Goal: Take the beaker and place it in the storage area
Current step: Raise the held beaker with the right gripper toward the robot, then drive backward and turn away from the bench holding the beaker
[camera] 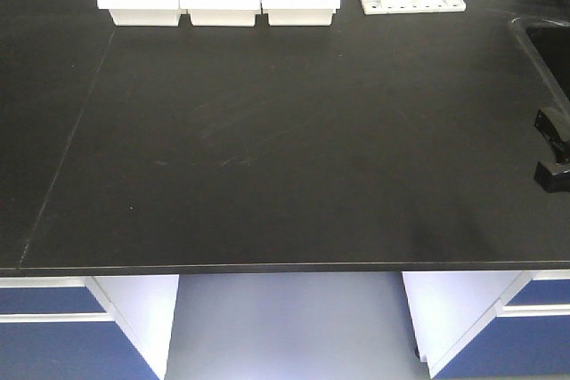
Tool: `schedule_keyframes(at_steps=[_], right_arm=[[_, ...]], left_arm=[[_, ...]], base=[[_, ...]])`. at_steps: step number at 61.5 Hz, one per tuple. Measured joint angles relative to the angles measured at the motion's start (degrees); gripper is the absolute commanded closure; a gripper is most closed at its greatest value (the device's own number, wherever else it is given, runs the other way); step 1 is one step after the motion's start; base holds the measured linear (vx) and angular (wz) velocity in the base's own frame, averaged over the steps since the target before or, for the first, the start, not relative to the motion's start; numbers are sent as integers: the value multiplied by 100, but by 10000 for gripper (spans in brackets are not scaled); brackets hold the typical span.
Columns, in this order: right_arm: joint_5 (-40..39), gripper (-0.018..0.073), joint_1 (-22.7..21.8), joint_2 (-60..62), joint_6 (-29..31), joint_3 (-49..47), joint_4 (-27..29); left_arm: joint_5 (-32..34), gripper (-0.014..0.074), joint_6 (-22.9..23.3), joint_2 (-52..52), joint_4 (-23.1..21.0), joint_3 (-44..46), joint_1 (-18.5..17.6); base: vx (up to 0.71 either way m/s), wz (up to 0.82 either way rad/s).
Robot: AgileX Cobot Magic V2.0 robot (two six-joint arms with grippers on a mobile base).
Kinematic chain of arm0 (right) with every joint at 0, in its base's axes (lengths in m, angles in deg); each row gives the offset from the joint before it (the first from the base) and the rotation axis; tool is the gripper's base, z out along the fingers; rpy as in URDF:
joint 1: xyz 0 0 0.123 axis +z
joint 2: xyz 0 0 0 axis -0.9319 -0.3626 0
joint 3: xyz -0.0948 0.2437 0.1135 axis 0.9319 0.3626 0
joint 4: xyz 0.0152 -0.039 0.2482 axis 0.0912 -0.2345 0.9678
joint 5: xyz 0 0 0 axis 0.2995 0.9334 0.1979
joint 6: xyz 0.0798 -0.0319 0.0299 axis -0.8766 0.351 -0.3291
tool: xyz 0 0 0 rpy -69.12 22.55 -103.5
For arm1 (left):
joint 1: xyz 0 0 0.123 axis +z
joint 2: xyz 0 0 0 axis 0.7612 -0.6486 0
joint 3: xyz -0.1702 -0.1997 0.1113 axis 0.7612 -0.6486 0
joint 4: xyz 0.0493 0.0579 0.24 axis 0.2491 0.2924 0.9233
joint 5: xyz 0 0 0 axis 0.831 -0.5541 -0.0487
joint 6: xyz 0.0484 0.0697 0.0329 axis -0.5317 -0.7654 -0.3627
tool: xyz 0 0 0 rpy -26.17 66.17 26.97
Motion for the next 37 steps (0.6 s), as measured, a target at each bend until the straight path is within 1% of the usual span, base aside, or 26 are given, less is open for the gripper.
schedule_keyframes(at_steps=[22, 37], right_arm=[[0, 563, 0, -5, 0, 0, 0], [5, 563, 0, -5, 0, 0, 0]], left_arm=[[0, 605, 0, 0, 0, 0, 0], [0, 605, 0, 0, 0, 0, 0]], base=[[-1, 0], [-12, -2]])
